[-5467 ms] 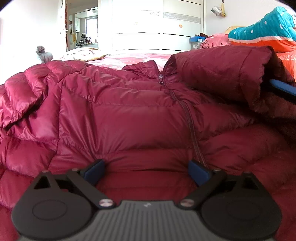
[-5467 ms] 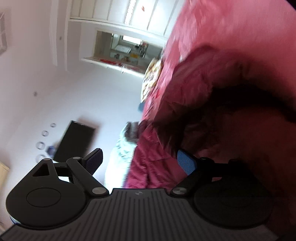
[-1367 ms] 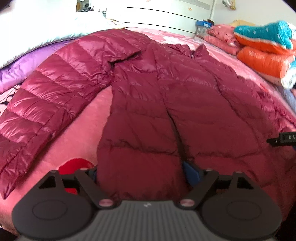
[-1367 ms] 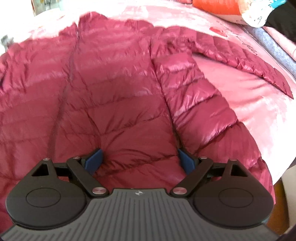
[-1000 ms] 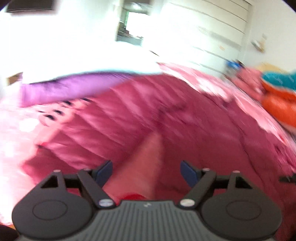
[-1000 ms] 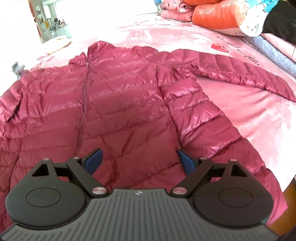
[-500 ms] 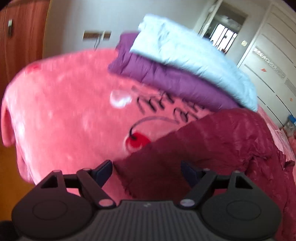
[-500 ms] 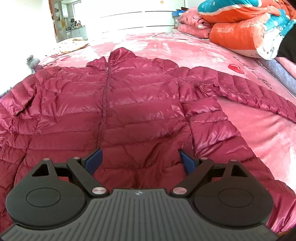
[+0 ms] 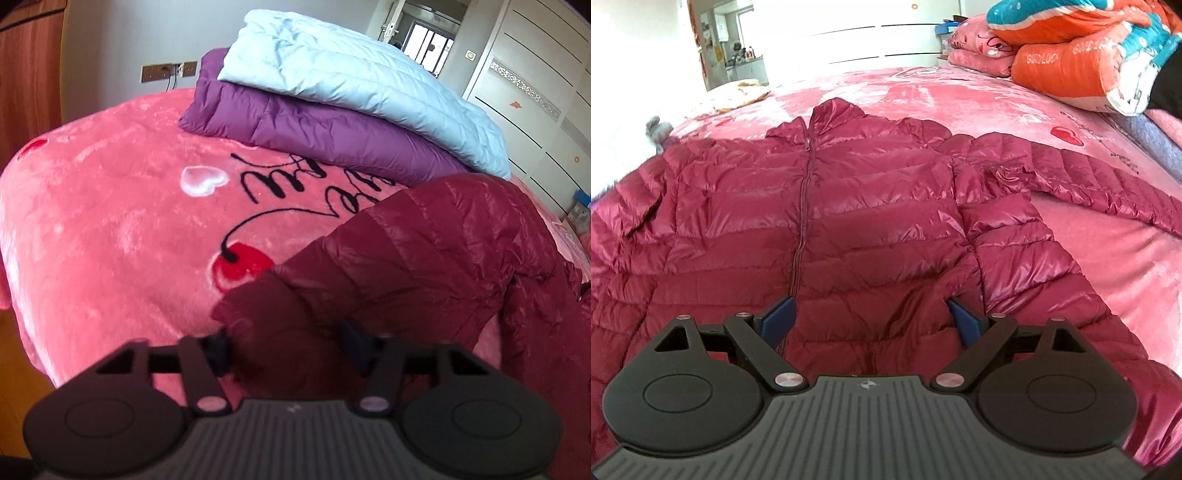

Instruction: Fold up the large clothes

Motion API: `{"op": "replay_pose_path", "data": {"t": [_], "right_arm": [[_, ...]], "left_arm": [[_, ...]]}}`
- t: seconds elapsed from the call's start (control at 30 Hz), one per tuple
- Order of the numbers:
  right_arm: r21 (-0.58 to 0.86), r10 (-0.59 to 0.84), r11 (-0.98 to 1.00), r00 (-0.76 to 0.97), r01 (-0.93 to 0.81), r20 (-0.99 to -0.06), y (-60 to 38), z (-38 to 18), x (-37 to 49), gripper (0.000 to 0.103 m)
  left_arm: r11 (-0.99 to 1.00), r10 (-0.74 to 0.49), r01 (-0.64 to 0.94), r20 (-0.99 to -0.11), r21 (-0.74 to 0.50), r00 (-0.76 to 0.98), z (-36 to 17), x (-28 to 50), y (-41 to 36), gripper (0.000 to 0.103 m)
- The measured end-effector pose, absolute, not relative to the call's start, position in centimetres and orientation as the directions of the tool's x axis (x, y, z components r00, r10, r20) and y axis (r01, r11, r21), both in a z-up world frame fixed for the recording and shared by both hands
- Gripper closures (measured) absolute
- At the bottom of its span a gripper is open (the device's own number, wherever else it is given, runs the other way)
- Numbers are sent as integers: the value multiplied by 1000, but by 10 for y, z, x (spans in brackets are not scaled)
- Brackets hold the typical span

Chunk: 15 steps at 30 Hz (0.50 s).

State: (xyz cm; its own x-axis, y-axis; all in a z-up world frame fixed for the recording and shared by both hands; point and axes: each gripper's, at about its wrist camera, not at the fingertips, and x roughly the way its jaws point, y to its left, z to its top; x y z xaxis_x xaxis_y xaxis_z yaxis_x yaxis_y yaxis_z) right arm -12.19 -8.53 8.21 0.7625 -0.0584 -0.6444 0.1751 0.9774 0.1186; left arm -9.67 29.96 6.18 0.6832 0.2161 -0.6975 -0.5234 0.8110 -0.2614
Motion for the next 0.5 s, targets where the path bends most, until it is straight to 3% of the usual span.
{"op": "replay_pose_path", "data": {"t": [0.07,0.17,0.27,0.5], "right_arm": [[148,-53,971,771,189,-635,-89,83,-123,0],[210,-51,953,799,218,-599,-99,89,-127,0],[256,-90,930,837,265,-540,-112,96,-134,0],[254,-162,923,891,289,-424,-121,109,-141,0]], "left_arm": [[810,207,-517,-690,-277,694,64,-96,301,74],[799,205,-518,-673,-304,711,69,-97,307,84],[785,198,-513,-645,-346,738,79,-102,312,89],[783,190,-469,-560,-409,806,121,-105,317,89]]}}
